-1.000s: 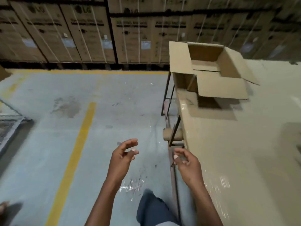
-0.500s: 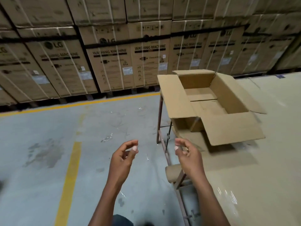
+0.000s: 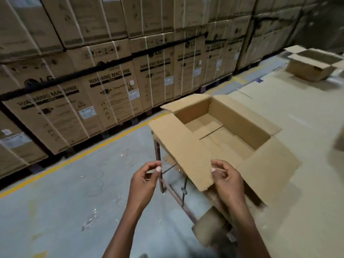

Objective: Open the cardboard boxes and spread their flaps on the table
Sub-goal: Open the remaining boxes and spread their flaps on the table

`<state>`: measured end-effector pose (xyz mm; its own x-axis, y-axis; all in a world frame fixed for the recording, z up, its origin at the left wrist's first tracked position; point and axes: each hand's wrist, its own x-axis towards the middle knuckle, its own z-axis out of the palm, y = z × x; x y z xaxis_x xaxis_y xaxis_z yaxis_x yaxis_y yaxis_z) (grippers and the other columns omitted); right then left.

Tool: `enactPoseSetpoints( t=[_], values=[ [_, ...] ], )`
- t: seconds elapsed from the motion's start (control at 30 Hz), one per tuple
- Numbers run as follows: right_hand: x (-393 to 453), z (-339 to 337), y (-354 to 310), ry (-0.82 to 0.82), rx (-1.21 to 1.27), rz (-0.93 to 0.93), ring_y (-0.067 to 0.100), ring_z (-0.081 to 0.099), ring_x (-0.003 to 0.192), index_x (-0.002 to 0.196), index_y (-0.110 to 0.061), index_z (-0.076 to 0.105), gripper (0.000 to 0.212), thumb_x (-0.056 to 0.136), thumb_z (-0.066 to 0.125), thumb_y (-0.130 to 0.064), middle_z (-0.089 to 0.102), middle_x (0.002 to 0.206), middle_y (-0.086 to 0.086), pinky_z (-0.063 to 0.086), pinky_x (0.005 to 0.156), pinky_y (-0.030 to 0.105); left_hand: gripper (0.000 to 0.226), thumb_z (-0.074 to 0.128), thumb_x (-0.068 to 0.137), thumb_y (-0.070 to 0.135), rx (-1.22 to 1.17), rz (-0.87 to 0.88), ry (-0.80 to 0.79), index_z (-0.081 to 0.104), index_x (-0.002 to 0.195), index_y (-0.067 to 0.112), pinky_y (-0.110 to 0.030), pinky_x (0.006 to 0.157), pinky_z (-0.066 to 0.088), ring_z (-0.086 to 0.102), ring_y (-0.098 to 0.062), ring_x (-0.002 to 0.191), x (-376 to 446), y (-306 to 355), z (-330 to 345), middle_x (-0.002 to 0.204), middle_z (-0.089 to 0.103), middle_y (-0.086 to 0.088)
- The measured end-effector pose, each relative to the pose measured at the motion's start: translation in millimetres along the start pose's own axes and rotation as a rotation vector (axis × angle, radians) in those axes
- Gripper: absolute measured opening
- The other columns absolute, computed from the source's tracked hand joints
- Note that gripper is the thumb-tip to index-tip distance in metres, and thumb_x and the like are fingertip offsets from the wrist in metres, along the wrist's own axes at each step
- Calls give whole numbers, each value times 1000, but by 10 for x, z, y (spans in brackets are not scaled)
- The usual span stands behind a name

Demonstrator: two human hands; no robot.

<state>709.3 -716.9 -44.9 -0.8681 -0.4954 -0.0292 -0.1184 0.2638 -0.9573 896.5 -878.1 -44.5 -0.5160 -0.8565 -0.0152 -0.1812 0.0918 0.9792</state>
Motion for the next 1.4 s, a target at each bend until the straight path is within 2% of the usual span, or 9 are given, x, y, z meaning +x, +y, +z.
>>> enactPoseSetpoints(
  t=[0.1,0.27,0.6,0.73,0.9,0.97,1.1,1.2,1.4],
  values=[
    [128,207,-163,124,1,24,-11,61,95,113,-29,70,26,96,63,-11,68,110,-17,46,81,12,16,64,99,25,7,90,-136,74,107,34,-17,72,55,71,-8,92,589,192,-60,103,74,18],
    [351,379,-107,281,-136,155,10,57,112,117,-31,69,28,95,66,-15,65,119,-12,46,90,29,16,65,99,24,50,172,-350,74,107,33,-21,77,52,69,-7,93,1487,376,26,107,73,21],
    [951,471,5,458,-225,247,8,54,106,112,-27,72,21,94,67,-16,67,116,-9,41,88,27,11,67,97,28,164,284,-577,75,103,30,-20,79,50,68,-2,93,3045,414,605,107,74,17],
    [1122,437,-36,476,-246,280,14,59,108,109,-28,73,20,93,68,-16,69,113,-10,42,85,28,9,67,97,29,223,295,-630,75,100,30,-15,75,49,68,-2,90,3660,393,821,106,74,14],
    [1199,570,-182,533,-230,280,14,60,107,106,-29,74,19,93,68,-16,68,110,-13,44,83,30,9,67,96,29,275,261,-660,74,101,28,-35,69,58,66,-18,79,4323,244,1072,102,71,7],
    [1236,680,-248,545,-252,296,12,57,111,108,-31,73,19,94,68,-20,67,114,-14,44,87,32,10,68,95,31,311,229,-680,73,104,30,-45,79,61,67,-21,89,4615,166,1172,112,69,2],
    [1224,902,-400,583,-252,324,9,53,112,109,-34,71,19,95,66,-23,62,114,-16,42,86,32,49,68,91,41,575,144,-609,57,136,25,-50,105,47,54,-35,126,5193,-105,1304,142,52,-10],
    [1199,1010,-487,601,-264,336,8,52,110,108,-34,72,18,95,67,-22,61,111,-16,42,78,27,73,67,87,54,575,2,-663,41,149,26,-48,102,49,59,-37,121,5427,-187,1331,145,51,-15],
    [1071,1219,-481,665,-241,355,10,58,104,105,-29,74,17,95,67,-17,65,111,-12,38,73,12,43,65,96,39,547,225,-660,62,133,19,-39,99,46,58,-31,124,5531,123,1192,139,61,-13]
  ],
)
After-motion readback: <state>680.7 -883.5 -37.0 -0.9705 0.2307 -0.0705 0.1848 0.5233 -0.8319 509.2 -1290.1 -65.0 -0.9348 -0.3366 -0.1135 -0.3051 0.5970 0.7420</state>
